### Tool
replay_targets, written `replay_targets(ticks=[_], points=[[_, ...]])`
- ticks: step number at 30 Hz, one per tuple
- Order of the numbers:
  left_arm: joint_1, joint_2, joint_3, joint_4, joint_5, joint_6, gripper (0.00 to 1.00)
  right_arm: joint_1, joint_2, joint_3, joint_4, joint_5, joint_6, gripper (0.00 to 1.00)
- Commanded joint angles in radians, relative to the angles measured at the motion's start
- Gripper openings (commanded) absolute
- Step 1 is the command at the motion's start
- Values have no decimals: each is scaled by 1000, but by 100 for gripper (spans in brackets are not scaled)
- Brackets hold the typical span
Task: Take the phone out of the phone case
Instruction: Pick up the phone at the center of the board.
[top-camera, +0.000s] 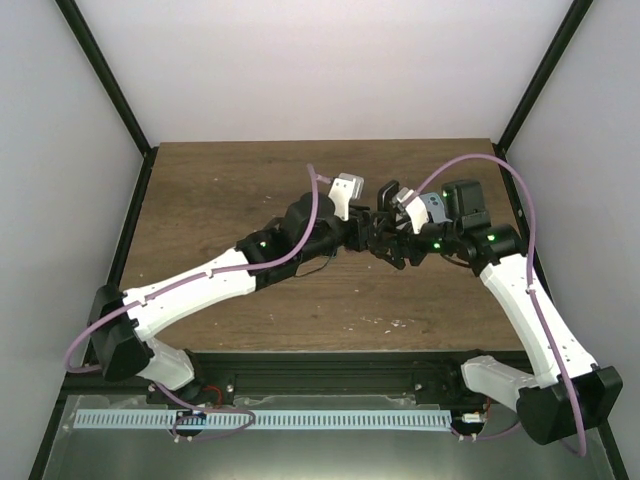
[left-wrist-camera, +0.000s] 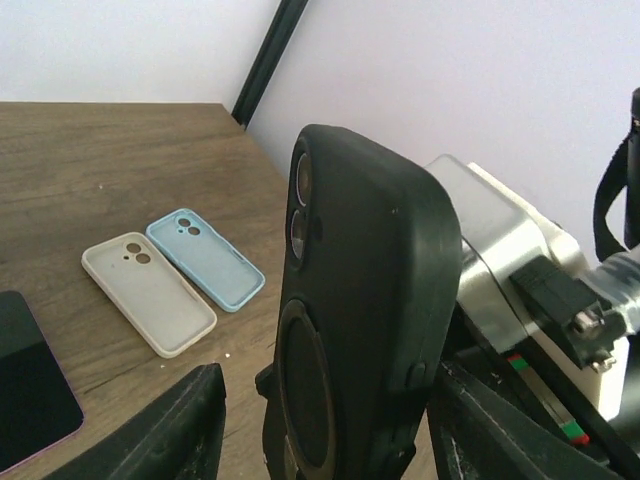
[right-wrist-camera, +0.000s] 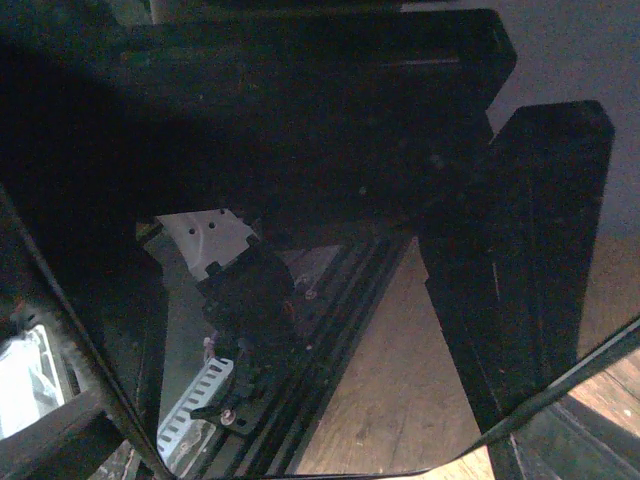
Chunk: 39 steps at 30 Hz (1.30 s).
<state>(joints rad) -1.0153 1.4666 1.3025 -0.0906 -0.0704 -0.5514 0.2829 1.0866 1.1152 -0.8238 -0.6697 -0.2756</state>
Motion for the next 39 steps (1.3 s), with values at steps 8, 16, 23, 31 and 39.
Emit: replay_targets(ticks=[8, 16, 23, 31, 39], points=[[1, 125, 184, -106, 3, 2, 42, 2, -8, 74, -30, 62, -24, 48], [1, 173, 221, -88, 46, 10, 5, 1, -28, 60, -30, 107, -29, 48], [19, 90, 85, -2, 65, 24, 0, 1, -66, 22, -34, 35, -72, 71], [182, -159, -190, 84, 370, 58, 0, 1, -82, 29, -86, -170, -111, 100], [302, -371, -274, 38, 758, 205, 0, 2, -20, 18, -119, -426, -244, 98]])
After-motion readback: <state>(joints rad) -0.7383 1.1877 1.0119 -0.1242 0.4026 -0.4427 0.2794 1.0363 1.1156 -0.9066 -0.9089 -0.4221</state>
